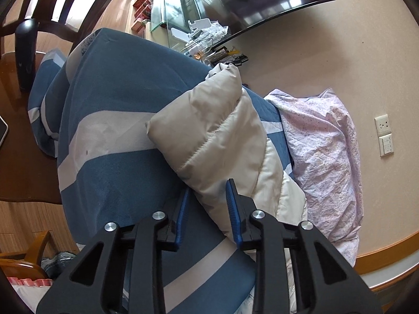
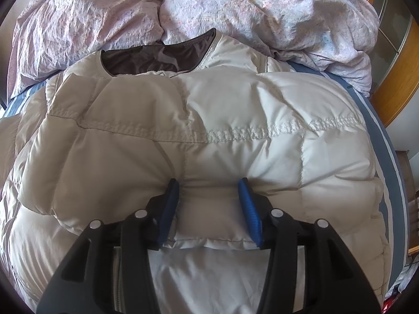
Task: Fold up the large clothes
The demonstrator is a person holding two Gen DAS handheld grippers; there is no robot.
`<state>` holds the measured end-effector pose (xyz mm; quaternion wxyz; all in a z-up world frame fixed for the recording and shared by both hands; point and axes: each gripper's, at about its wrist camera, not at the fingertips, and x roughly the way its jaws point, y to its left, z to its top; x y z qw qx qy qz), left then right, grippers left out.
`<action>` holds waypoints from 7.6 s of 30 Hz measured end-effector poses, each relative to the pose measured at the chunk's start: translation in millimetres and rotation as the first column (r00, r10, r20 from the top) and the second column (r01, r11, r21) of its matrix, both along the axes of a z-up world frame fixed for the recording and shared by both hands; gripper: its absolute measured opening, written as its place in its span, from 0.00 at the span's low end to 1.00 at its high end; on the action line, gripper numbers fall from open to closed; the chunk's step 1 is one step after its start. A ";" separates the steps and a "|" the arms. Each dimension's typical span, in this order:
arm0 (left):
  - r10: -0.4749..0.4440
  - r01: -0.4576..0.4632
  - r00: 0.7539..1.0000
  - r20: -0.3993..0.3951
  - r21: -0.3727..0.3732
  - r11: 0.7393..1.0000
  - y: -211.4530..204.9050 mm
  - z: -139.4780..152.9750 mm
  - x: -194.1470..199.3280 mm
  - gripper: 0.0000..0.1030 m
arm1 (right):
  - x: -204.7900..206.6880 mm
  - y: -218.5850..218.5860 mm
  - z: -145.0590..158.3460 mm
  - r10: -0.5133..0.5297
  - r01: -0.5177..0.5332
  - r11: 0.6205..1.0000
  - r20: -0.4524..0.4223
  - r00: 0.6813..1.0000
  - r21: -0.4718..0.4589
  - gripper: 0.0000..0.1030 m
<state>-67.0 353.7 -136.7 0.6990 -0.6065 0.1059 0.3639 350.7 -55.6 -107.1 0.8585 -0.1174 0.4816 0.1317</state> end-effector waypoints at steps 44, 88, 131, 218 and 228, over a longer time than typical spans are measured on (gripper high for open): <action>-0.789 0.697 0.589 -0.173 0.602 0.389 -221.3 175.3 255.4 0.01 | 0.5 -5.5 3.1 0.010 -0.008 0.999 -0.029 1.000 0.049 0.50; -0.667 0.824 0.560 -0.491 0.414 0.388 -218.8 110.8 274.6 0.78 | -44.5 -13.1 69.3 0.141 -0.182 0.969 0.235 0.962 0.165 0.34; -0.817 0.881 0.473 -0.330 0.170 0.441 -115.7 30.6 66.5 0.83 | -98.3 -360.5 2.8 -0.062 0.277 0.773 -0.367 0.928 0.570 0.77; -0.592 0.603 0.760 -0.268 0.632 0.487 -116.0 199.7 202.5 0.17 | -52.7 -155.7 190.2 -0.096 -0.108 0.961 0.673 0.733 0.254 0.17; -0.505 0.582 0.802 -0.319 0.605 0.543 -87.5 175.3 300.3 0.17 | 58.5 -90.1 155.2 -0.190 0.063 0.973 0.610 0.769 0.224 0.17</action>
